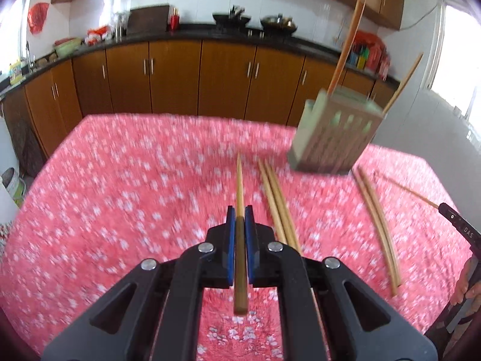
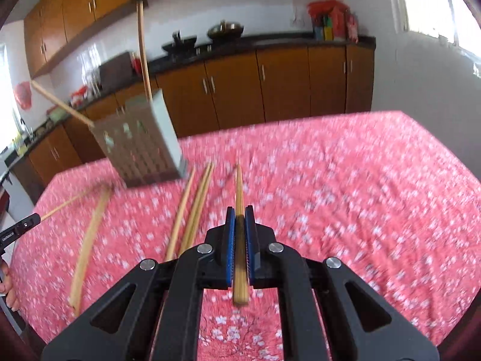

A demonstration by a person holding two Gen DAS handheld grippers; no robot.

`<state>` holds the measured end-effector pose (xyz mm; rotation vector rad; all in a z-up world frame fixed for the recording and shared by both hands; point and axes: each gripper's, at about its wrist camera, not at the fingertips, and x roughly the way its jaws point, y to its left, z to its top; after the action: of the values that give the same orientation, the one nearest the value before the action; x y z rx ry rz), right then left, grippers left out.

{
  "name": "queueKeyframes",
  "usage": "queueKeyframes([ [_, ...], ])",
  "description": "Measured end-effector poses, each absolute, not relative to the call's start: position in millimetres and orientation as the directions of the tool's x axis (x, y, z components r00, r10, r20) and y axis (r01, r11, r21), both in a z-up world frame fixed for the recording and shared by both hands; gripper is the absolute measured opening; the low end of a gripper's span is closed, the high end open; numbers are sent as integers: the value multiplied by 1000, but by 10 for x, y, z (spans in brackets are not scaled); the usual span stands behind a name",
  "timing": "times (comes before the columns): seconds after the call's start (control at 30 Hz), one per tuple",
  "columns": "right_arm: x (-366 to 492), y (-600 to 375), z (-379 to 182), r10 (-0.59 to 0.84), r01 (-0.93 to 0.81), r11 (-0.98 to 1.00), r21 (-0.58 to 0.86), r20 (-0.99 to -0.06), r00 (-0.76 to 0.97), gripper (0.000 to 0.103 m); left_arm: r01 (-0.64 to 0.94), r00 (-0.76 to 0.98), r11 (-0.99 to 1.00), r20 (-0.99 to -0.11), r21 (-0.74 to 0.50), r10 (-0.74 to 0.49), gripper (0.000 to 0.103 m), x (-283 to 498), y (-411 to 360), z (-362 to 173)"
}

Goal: Organize utensils
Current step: 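Lift the left gripper's chopstick over the holder while the right gripper carries its chopstick there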

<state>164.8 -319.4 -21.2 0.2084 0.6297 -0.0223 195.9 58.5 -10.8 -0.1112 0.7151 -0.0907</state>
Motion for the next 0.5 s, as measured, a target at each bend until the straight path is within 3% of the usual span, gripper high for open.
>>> queueKeyframes([
  [0.5, 1705, -3282, 524, 37, 61, 975, 213, -426, 904, 8, 83, 852, 987, -503, -139, -143, 7, 2014, 596, 777],
])
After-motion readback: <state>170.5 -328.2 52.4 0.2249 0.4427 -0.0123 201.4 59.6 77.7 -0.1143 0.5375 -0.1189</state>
